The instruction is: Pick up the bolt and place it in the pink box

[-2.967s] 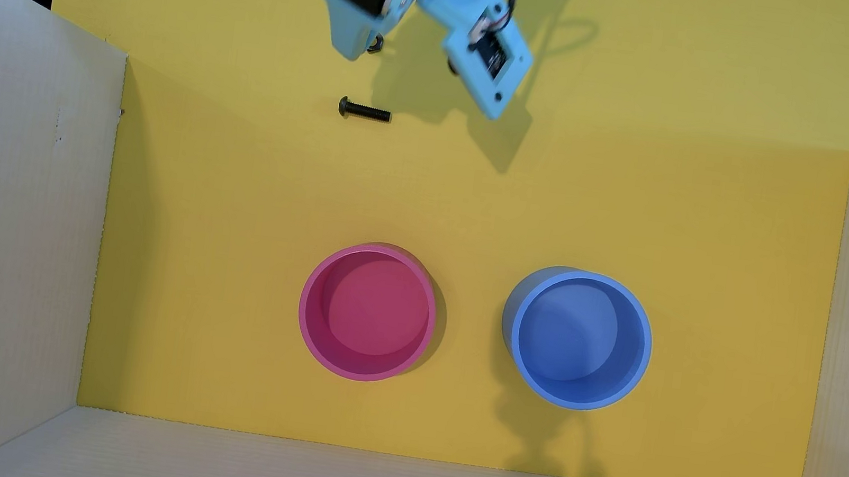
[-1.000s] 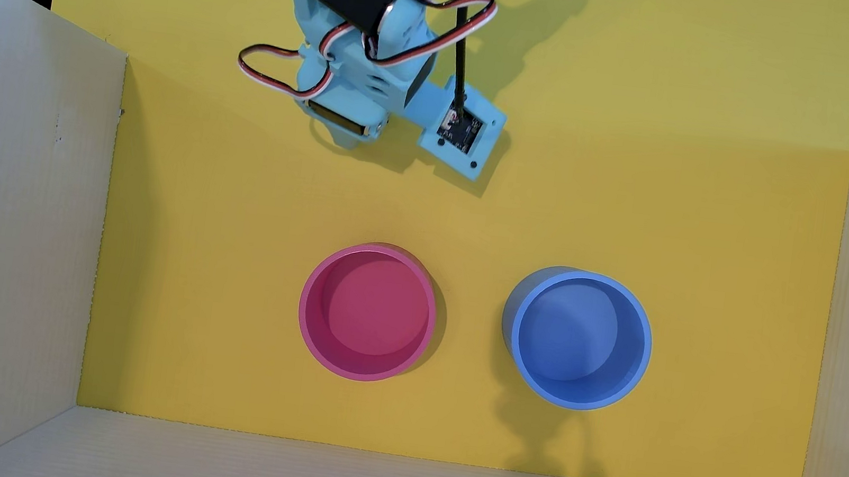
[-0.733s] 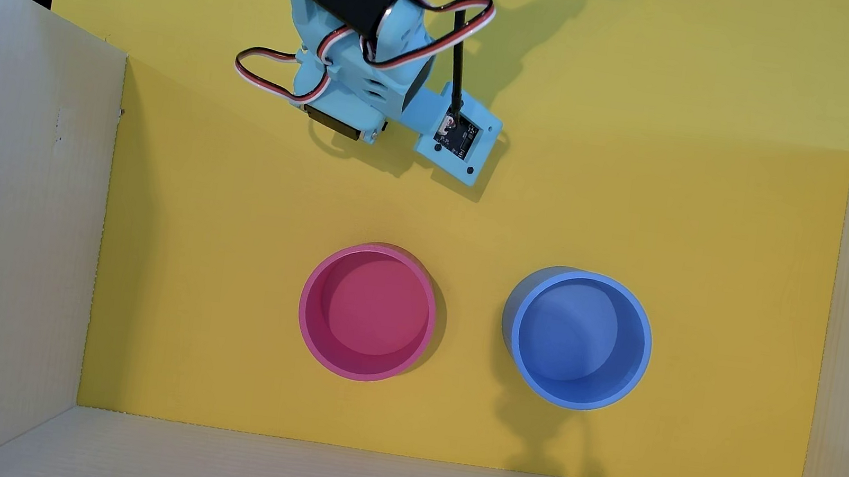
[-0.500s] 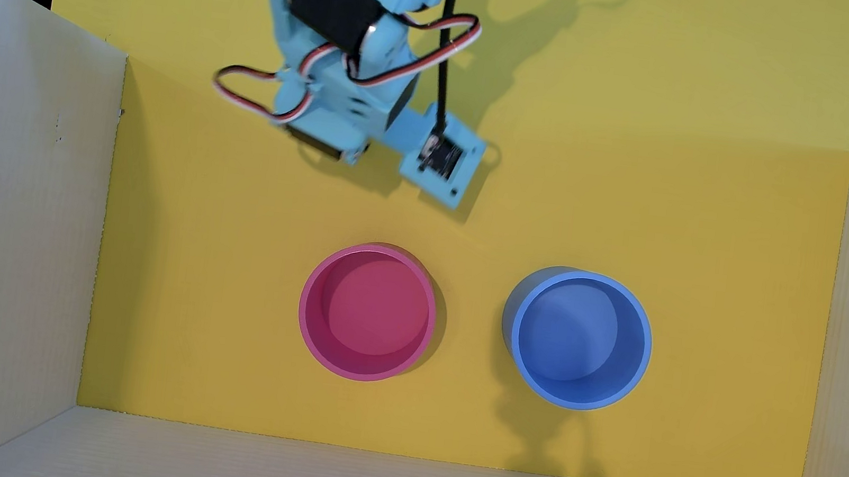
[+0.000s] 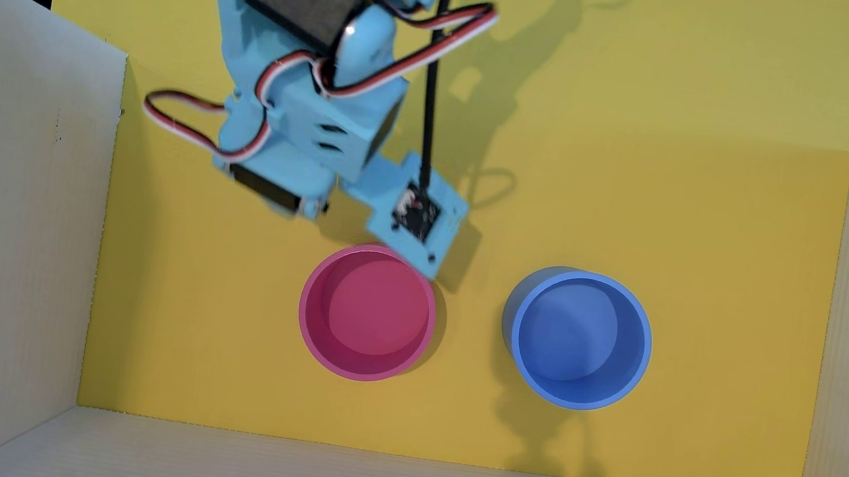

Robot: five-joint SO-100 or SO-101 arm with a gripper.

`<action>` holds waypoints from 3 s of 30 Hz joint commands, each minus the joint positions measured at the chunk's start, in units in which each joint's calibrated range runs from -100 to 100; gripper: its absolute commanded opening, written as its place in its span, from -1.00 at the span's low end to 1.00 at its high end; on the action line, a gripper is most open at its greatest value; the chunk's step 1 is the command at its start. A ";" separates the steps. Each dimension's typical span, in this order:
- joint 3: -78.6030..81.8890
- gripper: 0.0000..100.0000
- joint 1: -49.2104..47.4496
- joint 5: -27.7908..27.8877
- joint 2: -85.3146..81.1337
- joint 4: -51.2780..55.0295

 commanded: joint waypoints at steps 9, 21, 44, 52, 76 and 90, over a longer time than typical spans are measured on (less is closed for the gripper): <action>-14.93 -0.98 -6.51 -1.94 -0.25 2.41; -27.87 -0.98 -9.30 -4.13 9.69 5.93; -47.59 -0.97 -10.48 -4.86 22.73 21.12; -44.51 -0.97 -10.48 -4.80 17.77 24.55; 46.40 -0.97 -16.59 -5.01 -54.62 -23.24; 83.21 -0.96 -19.90 -5.01 -92.67 -22.81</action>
